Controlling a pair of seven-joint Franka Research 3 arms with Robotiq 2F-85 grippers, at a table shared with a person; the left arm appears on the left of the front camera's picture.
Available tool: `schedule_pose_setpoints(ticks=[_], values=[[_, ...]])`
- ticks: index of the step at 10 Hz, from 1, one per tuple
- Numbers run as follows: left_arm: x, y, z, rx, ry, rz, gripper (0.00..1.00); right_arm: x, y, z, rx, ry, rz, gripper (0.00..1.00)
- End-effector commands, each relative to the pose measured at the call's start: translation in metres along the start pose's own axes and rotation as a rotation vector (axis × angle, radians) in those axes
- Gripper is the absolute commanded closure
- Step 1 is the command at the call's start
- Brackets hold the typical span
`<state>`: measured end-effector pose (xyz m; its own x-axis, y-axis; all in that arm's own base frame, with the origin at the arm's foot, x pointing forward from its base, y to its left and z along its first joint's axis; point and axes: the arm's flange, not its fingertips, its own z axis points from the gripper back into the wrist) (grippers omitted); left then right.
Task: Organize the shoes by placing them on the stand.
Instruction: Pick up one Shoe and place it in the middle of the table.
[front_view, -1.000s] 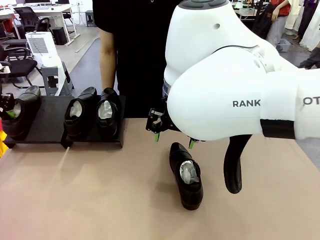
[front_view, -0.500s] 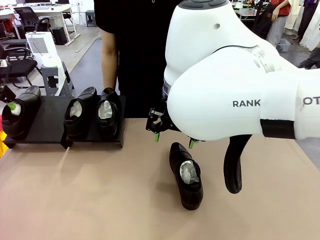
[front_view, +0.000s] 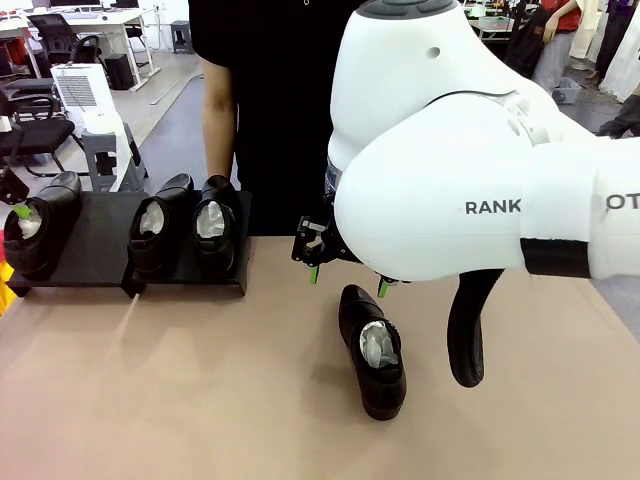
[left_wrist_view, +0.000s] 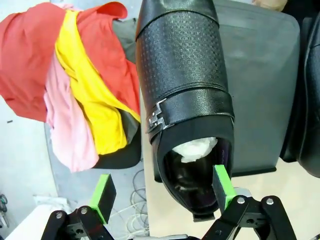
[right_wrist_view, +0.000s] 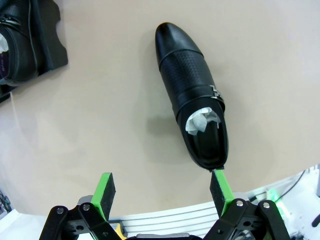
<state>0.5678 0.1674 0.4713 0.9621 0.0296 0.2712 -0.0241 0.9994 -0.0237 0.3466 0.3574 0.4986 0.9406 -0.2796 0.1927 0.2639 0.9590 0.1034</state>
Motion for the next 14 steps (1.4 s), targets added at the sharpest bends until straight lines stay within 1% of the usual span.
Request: schedule_pose_setpoints(ticks=[1,5,8,9,10,11,12,13,14], values=[[0.004,0.002,-0.002,0.002,-0.004,0.001,0.0,0.004,0.001,0.003,-0.01,-0.003,0.016,0.0],[0.001,0.0,-0.005,0.0,0.006,0.0,0.0,0.004,0.001,0.003,-0.01,-0.003,0.016,0.0],[-0.025,-0.042,0.053,0.017,-0.15,-0.148,0.0,0.004,0.001,0.003,-0.01,-0.003,0.016,0.0],[-0.035,-0.059,0.07,-0.019,-0.147,-0.177,0.0,0.0,0.0,0.0,0.0,0.0,0.0,0.0],[-0.046,-0.073,0.075,-0.054,-0.096,-0.187,0.0,-0.004,0.002,0.002,-0.036,-0.015,0.04,0.0],[-0.052,-0.079,0.079,-0.068,-0.04,-0.193,0.0,-0.003,0.007,-0.01,-0.07,-0.003,0.062,0.0],[-0.06,-0.085,0.086,-0.117,0.029,-0.23,0.0,-0.003,0.007,-0.028,-0.131,0.031,0.069,0.0],[-0.067,-0.093,0.088,-0.157,0.103,-0.276,0.0,0.0,-0.001,-0.044,-0.184,0.078,0.076,0.0],[-0.068,-0.097,0.084,-0.176,0.162,-0.284,0.0,-0.001,-0.01,-0.049,-0.19,0.103,0.073,0.0]])
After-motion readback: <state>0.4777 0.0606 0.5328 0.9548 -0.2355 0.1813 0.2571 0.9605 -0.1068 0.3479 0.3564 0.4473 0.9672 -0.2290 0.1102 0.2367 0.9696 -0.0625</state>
